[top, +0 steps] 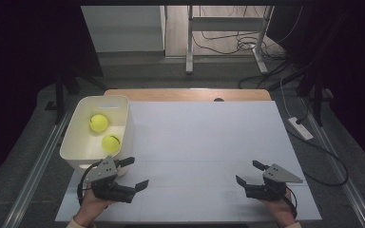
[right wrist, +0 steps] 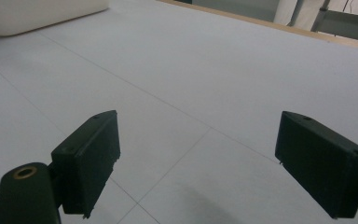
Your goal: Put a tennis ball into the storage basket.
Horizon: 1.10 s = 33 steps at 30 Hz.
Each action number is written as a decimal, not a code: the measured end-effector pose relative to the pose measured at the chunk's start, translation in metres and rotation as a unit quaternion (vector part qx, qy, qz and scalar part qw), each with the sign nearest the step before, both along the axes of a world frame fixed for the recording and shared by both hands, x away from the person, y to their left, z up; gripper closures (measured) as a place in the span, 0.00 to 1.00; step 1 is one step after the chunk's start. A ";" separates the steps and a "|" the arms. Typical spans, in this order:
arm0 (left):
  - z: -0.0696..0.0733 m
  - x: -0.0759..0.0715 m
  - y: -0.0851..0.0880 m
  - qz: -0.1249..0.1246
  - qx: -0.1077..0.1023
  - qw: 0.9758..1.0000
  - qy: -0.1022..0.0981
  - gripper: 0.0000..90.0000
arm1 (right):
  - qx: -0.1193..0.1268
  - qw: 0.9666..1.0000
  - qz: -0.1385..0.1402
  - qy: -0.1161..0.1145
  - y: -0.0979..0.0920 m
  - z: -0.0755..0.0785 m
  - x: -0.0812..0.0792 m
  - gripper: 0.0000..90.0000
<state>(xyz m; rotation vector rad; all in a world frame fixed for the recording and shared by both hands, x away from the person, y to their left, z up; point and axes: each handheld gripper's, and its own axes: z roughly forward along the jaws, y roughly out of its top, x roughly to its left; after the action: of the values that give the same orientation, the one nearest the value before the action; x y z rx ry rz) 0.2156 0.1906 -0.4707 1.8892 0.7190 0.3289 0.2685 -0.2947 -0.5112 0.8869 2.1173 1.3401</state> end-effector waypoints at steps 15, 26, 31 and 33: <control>-0.038 0.004 0.001 0.021 0.025 0.999 0.038 0.09 | 0.000 1.000 0.002 0.002 0.000 0.000 0.000 0.16; -0.050 0.007 0.003 0.031 0.033 0.998 0.048 0.09 | -0.002 1.000 0.004 0.004 0.001 -0.001 -0.001 0.16; -0.051 0.008 0.001 0.034 0.035 0.998 0.045 0.09 | -0.001 1.000 0.006 0.004 0.001 -0.001 -0.001 0.16; -0.050 0.009 0.000 0.034 0.035 0.998 0.043 0.09 | -0.003 1.000 0.007 0.004 0.001 -0.001 -0.001 0.16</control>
<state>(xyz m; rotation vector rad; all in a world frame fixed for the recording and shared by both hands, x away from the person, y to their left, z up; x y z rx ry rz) 0.2246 0.1910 -0.5211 1.9573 0.8422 0.3206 0.2673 -0.2937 -0.5124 0.8791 2.1365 1.3374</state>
